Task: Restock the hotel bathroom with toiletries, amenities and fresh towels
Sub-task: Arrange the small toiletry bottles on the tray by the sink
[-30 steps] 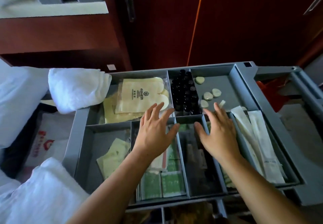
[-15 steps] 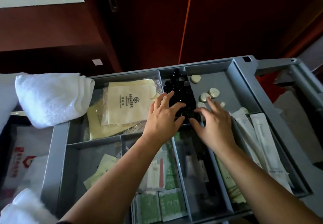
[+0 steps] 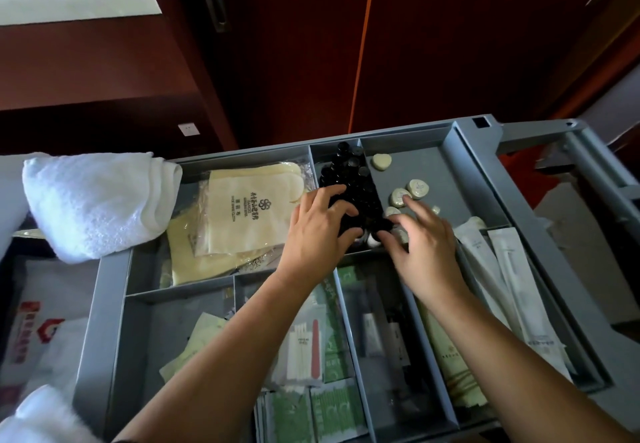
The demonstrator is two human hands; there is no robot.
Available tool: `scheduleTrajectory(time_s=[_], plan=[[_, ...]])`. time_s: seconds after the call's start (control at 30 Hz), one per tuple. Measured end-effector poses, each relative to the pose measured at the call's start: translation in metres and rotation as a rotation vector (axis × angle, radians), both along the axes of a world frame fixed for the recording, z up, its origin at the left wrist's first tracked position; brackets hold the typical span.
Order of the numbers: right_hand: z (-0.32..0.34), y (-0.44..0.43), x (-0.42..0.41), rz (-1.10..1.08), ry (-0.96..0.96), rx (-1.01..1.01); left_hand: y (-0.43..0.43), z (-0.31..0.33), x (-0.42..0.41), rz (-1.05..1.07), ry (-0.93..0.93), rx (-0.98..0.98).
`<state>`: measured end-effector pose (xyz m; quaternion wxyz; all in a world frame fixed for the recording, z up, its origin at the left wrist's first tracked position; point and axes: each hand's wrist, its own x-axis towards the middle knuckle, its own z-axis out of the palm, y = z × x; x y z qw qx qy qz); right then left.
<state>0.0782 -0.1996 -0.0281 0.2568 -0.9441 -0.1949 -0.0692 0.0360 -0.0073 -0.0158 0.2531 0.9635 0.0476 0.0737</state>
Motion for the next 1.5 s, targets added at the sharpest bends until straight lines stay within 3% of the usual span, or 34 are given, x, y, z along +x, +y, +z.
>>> scheduleTrajectory(time_s=[0.13,0.4,0.63,1.2,1.5], plan=[[0.032,-0.009,-0.005,0.019,0.002,0.179,0.011,0.030,-0.008,0.024,-0.028,-0.216],[0.072,-0.033,-0.048,-0.041,0.364,0.398,0.005,0.058,-0.056,0.135,-0.025,-0.533],[0.080,-0.063,-0.102,0.002,0.473,0.529,-0.027,0.064,-0.125,0.197,-0.016,-0.703],[0.053,-0.147,-0.276,0.237,0.604,0.583,-0.137,0.054,-0.349,0.369,-0.015,-0.676],[0.050,-0.146,-0.361,0.414,0.698,0.529,-0.171,0.057,-0.473,0.501,-0.048,-0.608]])
